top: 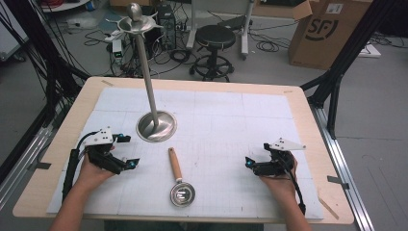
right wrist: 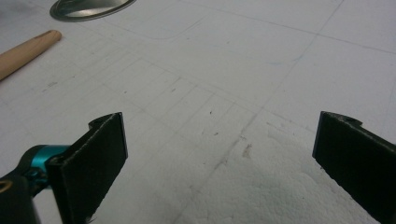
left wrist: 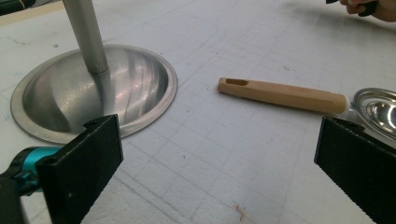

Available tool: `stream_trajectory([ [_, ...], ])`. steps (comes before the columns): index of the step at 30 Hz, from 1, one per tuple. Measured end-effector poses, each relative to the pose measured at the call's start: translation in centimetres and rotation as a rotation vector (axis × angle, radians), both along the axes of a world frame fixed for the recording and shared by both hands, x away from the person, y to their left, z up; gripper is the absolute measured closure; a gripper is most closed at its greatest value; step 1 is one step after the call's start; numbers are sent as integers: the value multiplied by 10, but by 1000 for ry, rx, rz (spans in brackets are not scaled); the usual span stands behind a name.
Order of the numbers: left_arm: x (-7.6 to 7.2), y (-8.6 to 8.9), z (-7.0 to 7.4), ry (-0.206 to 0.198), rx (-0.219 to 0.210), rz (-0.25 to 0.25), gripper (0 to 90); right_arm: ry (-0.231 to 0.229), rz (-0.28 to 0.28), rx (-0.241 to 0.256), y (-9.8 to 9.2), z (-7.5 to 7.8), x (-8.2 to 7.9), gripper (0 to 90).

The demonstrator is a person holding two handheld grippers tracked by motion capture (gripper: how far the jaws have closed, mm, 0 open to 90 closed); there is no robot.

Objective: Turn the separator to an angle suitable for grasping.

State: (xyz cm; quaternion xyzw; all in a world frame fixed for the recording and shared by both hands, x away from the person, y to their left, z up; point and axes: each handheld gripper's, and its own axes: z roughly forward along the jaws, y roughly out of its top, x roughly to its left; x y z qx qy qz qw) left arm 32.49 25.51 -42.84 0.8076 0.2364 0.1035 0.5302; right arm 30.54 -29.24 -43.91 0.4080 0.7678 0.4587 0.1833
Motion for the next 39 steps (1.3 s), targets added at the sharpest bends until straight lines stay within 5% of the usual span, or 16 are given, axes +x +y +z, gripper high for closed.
stream_trajectory([
  [5,-3,-2,3,-16,-13,-22,17,-4,13,13,0,1,-1,19],
  [15,-5,-14,2,-15,38,-42,21,-14,47,20,2,2,-2,20],
  [28,-1,-44,3,11,97,-151,364,-24,38,3,-2,4,-8,23],
  [33,2,-58,0,26,140,-151,482,-20,35,2,-4,5,-11,23],
  [39,5,-64,-2,41,139,-139,590,-26,33,-13,-5,5,-13,23],
])
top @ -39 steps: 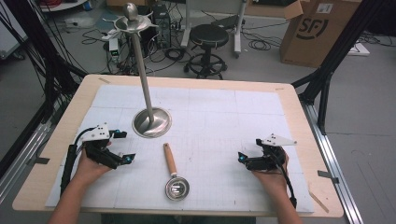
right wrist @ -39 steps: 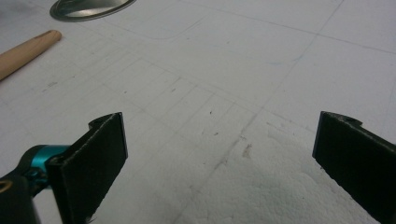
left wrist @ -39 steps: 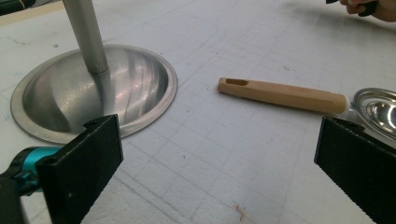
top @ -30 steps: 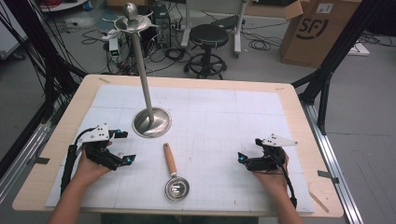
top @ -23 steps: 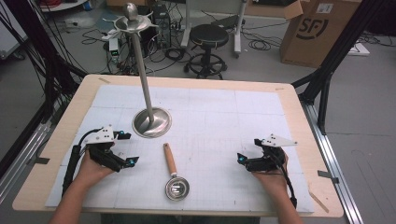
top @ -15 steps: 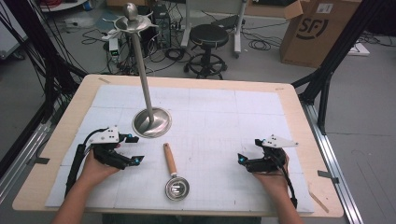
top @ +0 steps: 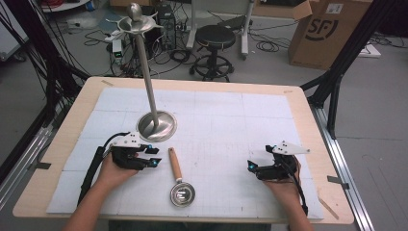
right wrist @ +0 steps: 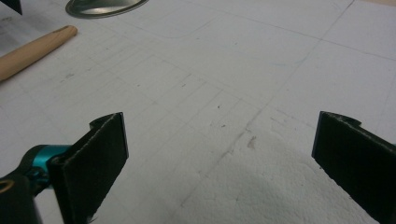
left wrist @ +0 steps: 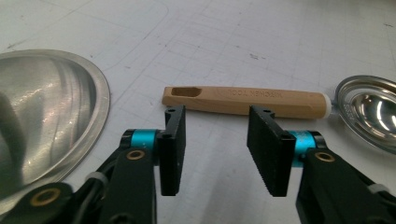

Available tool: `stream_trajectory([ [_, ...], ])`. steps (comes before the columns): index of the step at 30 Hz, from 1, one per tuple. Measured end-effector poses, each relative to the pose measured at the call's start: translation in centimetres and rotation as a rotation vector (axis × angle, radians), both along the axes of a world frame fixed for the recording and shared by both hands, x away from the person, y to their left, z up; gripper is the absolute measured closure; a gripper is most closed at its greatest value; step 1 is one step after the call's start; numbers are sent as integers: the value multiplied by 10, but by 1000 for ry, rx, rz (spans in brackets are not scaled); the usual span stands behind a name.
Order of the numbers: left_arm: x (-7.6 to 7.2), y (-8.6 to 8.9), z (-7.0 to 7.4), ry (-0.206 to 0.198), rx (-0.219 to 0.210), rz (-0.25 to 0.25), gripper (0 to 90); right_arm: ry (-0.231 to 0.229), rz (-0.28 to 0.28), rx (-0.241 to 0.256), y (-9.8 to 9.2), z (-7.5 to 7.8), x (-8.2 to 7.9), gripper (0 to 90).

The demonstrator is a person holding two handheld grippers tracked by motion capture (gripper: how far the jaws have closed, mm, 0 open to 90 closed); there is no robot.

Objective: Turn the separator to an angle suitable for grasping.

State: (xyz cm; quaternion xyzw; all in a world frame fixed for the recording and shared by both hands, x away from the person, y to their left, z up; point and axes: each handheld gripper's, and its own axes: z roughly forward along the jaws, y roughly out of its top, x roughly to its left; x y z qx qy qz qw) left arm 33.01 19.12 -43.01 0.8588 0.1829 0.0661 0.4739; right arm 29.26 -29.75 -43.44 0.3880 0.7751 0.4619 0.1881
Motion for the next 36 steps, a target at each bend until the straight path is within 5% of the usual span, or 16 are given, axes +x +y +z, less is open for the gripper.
stream_trajectory([
  [15,-2,-7,1,17,7,-59,756,5,-4,-8,-1,0,-1,23],
  [25,-9,-17,-2,35,27,-183,873,2,-3,-2,-1,0,0,23],
  [36,-16,-42,-9,52,72,-279,897,5,-2,-2,-1,-1,1,23],
])
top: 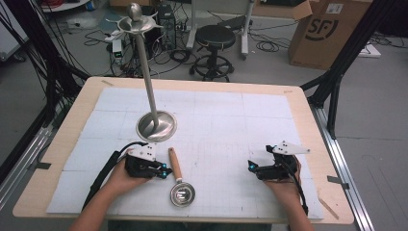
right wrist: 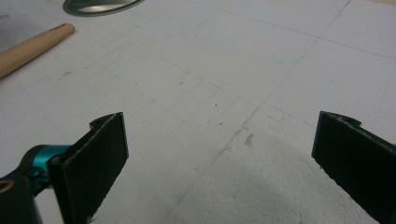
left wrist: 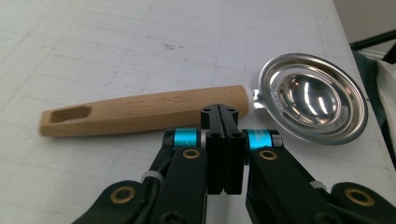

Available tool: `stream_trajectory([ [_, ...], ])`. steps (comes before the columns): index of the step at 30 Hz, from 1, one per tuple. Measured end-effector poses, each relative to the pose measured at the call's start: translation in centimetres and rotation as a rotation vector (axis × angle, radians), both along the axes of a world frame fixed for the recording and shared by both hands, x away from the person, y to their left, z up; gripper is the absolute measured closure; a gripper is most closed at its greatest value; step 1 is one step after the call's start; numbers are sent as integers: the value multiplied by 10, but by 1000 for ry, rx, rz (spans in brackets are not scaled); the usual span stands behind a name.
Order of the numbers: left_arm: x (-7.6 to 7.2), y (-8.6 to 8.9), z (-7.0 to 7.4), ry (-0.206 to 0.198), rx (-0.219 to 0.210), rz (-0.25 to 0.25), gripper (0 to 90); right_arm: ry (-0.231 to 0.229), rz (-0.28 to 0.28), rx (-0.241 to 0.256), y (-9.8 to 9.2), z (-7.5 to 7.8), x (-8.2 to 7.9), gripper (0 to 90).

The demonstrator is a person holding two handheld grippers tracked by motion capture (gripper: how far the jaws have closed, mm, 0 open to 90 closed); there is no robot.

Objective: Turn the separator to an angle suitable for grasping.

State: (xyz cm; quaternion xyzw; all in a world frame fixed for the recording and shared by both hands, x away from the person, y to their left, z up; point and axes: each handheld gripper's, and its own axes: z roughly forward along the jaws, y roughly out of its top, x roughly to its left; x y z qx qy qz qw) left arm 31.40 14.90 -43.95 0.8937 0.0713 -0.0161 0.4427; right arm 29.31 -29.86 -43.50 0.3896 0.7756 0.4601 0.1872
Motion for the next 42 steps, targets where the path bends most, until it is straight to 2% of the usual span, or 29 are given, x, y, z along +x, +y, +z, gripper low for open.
stream_trajectory([
  [6,-3,-9,-4,16,36,-36,897,1,2,-1,1,-1,1,23],
  [18,-5,-21,-3,9,13,-49,897,4,1,0,1,-1,2,23],
  [28,-2,-27,-4,3,10,-30,896,4,3,-2,2,-2,3,23],
  [34,-1,-23,-2,4,17,-3,876,4,4,-1,2,-2,3,24],
  [36,0,-21,-1,2,-1,13,863,3,6,-2,2,-2,3,23],
  [42,1,-16,2,-4,-10,37,832,4,8,0,2,-2,3,23],
])
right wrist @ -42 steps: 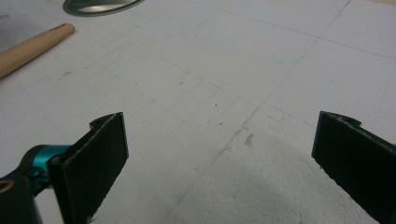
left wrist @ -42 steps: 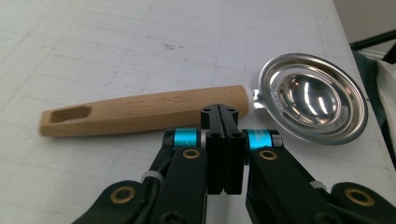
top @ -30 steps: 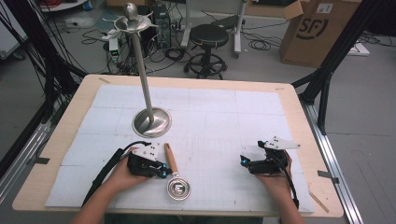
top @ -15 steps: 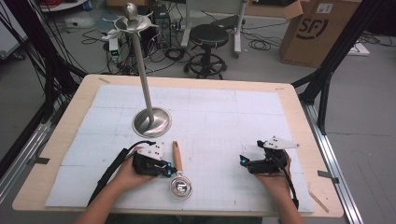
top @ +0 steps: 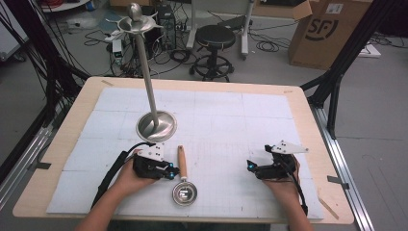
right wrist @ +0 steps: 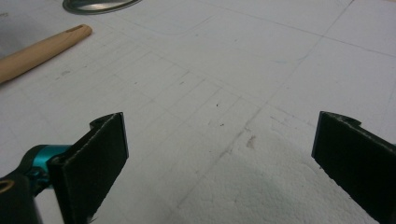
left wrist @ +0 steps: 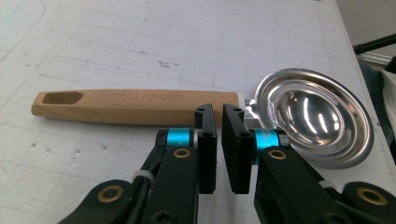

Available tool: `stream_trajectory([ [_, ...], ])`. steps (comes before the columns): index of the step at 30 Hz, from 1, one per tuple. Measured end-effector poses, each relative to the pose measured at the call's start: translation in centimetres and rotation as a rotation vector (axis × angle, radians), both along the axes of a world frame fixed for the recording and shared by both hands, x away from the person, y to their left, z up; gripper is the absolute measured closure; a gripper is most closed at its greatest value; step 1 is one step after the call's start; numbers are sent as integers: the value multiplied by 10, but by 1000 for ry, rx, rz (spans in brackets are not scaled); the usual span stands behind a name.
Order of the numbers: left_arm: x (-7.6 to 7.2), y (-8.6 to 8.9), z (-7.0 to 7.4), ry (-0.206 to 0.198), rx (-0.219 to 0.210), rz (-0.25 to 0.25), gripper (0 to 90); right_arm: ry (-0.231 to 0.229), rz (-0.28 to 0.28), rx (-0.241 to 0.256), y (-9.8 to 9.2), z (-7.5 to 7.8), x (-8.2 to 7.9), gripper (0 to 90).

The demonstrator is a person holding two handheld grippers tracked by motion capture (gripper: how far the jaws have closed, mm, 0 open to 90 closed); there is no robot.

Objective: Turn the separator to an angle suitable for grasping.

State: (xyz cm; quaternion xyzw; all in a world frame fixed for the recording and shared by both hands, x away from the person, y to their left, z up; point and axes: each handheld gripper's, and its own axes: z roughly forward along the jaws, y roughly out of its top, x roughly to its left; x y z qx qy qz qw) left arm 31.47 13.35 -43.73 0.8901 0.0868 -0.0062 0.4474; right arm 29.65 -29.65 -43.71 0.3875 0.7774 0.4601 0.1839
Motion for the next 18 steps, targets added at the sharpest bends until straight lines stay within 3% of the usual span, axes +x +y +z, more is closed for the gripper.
stream_trajectory([
  [4,0,3,1,-2,-6,10,808,2,-1,-3,0,0,0,23],
  [11,3,17,5,-19,-32,86,745,1,0,0,0,0,0,24],
  [16,8,18,3,-51,9,182,746,3,-4,2,0,0,0,24],
  [18,13,18,1,-45,19,196,788,0,-10,4,0,0,0,24],
])
